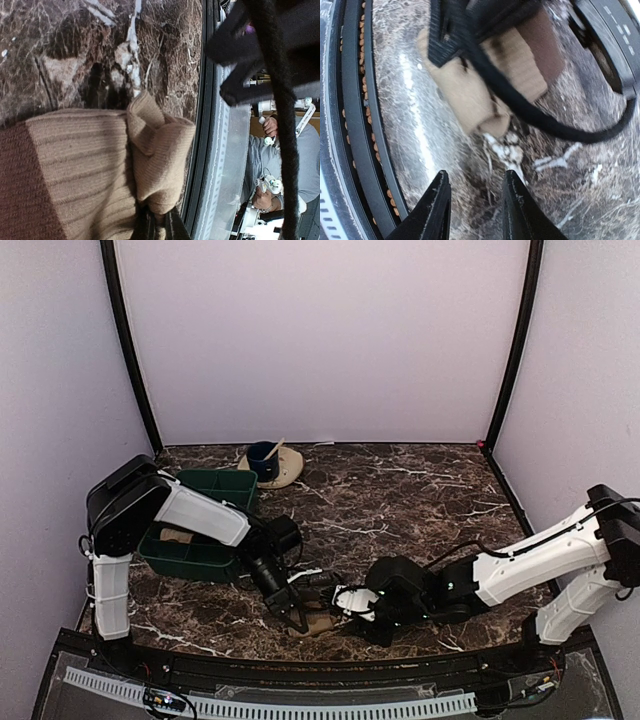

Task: Roll the socks
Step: Roll the sock at the center of the board.

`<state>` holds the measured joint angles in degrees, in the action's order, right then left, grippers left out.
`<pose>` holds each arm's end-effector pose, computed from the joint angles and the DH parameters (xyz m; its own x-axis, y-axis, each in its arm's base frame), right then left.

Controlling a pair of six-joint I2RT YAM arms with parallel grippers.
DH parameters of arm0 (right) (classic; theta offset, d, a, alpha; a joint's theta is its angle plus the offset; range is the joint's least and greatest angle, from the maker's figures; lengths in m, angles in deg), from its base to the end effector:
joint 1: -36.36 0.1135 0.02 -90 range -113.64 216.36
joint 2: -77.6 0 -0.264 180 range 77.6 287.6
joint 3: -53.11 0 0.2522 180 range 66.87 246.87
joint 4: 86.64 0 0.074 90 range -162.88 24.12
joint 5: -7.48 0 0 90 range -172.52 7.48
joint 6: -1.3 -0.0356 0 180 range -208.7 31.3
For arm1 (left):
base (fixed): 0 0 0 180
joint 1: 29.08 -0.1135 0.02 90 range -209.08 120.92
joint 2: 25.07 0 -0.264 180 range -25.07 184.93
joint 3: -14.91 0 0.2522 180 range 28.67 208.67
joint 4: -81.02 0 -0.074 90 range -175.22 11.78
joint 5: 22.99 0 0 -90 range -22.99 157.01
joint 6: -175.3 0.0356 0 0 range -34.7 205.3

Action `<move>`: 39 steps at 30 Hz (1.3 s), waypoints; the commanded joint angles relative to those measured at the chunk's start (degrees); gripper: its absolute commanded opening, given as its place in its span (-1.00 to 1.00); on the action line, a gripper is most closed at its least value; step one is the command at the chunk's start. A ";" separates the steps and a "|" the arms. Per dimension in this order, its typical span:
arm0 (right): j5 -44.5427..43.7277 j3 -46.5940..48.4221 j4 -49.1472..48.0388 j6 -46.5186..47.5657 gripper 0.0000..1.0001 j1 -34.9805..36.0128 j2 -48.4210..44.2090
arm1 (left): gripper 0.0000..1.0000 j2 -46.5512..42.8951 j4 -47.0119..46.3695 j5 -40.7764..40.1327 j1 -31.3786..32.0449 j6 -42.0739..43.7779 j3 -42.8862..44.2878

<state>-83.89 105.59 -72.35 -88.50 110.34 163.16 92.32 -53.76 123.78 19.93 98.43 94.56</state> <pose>0.0795 0.2738 0.1584 -0.1997 -0.7082 -0.6772 -0.9571 0.2890 -0.0200 0.2086 -0.2855 0.1007 -0.5247 0.7936 -0.3079 0.6162 0.1045 -0.7806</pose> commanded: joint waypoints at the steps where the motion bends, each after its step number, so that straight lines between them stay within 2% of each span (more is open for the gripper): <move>1: -5.88 3.93 0.75 3.66 -0.31 3.81 2.58 | -1.00 1.69 3.03 -0.49 -0.56 1.79 0.81; 6: -8.13 7.05 1.87 6.35 -0.20 6.45 5.28 | -1.00 2.66 3.72 0.53 -0.85 2.36 1.13; 20: -9.83 12.84 3.53 12.40 -0.14 7.06 13.44 | -1.00 4.25 4.95 1.28 -0.94 3.08 1.88; 39: -11.86 14.85 2.72 16.61 -0.08 7.06 15.68 | -1.00 5.44 5.32 1.97 -1.03 3.56 2.22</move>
<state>-94.44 118.70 -68.44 -73.09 116.89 178.00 96.08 -50.22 128.20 18.79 100.59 96.57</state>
